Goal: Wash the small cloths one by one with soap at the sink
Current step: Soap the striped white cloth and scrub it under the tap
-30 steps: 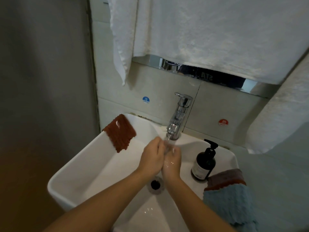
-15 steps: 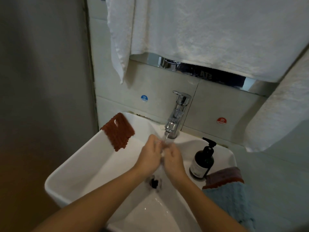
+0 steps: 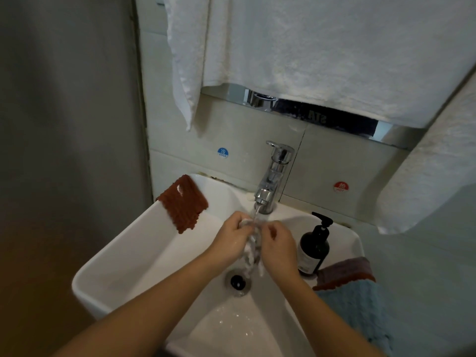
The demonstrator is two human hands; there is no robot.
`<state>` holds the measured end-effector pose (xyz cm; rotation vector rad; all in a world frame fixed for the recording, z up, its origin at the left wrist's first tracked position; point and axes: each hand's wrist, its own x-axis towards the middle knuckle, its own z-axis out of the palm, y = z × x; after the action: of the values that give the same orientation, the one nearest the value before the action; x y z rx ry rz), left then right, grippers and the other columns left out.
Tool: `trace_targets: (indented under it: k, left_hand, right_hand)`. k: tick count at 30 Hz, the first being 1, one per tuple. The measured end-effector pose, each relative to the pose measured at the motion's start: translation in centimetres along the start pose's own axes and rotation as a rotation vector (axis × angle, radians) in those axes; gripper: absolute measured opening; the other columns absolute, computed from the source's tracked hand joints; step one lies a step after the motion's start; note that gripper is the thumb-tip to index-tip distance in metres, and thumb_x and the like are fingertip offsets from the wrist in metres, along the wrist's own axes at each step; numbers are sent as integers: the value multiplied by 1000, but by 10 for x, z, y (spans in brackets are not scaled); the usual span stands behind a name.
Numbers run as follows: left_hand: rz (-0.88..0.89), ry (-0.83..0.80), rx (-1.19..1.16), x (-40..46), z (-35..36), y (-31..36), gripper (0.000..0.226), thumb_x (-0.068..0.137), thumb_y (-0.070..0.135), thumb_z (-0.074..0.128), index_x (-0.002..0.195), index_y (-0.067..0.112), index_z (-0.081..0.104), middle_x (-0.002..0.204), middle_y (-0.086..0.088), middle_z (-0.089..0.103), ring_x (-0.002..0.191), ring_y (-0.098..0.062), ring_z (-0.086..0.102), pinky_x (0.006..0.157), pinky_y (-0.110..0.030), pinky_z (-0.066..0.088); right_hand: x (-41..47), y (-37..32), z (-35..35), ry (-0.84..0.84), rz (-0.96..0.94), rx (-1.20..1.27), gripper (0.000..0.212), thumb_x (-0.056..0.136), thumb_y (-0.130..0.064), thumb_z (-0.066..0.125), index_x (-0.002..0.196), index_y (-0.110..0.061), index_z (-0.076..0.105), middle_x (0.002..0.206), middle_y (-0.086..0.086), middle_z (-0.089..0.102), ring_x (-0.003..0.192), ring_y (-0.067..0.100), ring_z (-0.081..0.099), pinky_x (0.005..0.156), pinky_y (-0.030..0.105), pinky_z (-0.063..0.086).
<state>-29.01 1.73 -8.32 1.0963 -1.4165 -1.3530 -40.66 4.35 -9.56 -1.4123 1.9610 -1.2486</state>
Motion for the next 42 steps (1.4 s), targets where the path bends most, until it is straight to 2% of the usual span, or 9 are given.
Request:
trace_targets:
  k: [6, 12, 16, 20, 26, 29, 34, 39, 42]
  left_hand:
    - [-95, -138, -146, -1, -14, 16, 36, 86, -7, 44, 106, 11, 69, 93, -18, 71, 78, -25, 66, 65, -34, 54]
    - [165, -118, 368, 9, -27, -2, 39, 83, -5, 62, 110, 23, 63, 110, -5, 54, 92, -21, 59, 72, -22, 54]
    - [13, -336, 699, 15, -44, -11, 50, 70, 22, 71, 118, 24, 61, 116, 0, 45, 107, -17, 45, 96, -31, 44]
    - [-126, -271, 477, 20, -53, -11, 22, 77, 8, 68, 65, 16, 51, 65, 2, 46, 61, -15, 45, 58, -29, 38]
    - [-183, -104, -24, 16, -40, -8, 21, 100, 25, 55, 84, 13, 63, 74, -1, 61, 68, -14, 57, 60, -24, 46]
    - [-82, 98, 17, 13, -20, -12, 34, 103, 31, 45, 85, 7, 61, 77, -4, 59, 75, -15, 55, 71, -30, 45]
    - [27, 99, 47, -2, 15, -9, 32, 104, 26, 40, 87, 10, 62, 78, -7, 66, 72, -12, 62, 62, -23, 49]
    - [27, 327, 142, 5, 2, -16, 25, 103, 32, 44, 90, 12, 51, 76, -3, 59, 76, -22, 60, 73, -41, 51]
    - [95, 173, 59, -7, 14, -8, 23, 104, 33, 39, 93, 21, 55, 84, 1, 60, 79, -11, 60, 67, -22, 50]
  right_hand:
    - [-6, -16, -7, -232, 180, 360, 23, 95, -43, 57, 107, -24, 59, 106, 2, 65, 93, 18, 66, 67, 29, 55]
    - [-3, -15, 0, -249, 119, 280, 26, 98, -8, 46, 108, -21, 65, 96, -1, 69, 87, 12, 65, 71, 21, 52]
    - [1, -18, 3, -292, 264, 553, 32, 95, 2, 42, 98, -15, 69, 93, 8, 74, 86, 22, 69, 76, 33, 57]
    - [6, -9, 4, -128, 284, 449, 25, 101, -9, 37, 103, -15, 62, 94, 10, 68, 72, 21, 62, 56, 26, 48]
    - [8, 11, 4, -158, 63, -163, 27, 106, -30, 29, 106, -14, 51, 91, 8, 62, 81, 26, 61, 69, 36, 49]
    - [1, -3, 13, -266, 32, 60, 27, 105, -23, 36, 102, -8, 58, 96, 10, 64, 93, 29, 61, 83, 39, 49]
    - [-1, -19, 32, 60, 250, 378, 11, 97, -27, 52, 100, -17, 48, 91, 4, 59, 80, 20, 60, 70, 35, 51]
    - [-3, -28, 36, -138, 357, 455, 19, 99, -22, 43, 96, -11, 58, 91, 12, 65, 83, 24, 64, 69, 36, 54]
    - [14, -27, 30, 104, 460, 602, 24, 99, -22, 43, 84, -11, 58, 79, 10, 63, 75, 27, 63, 66, 36, 51]
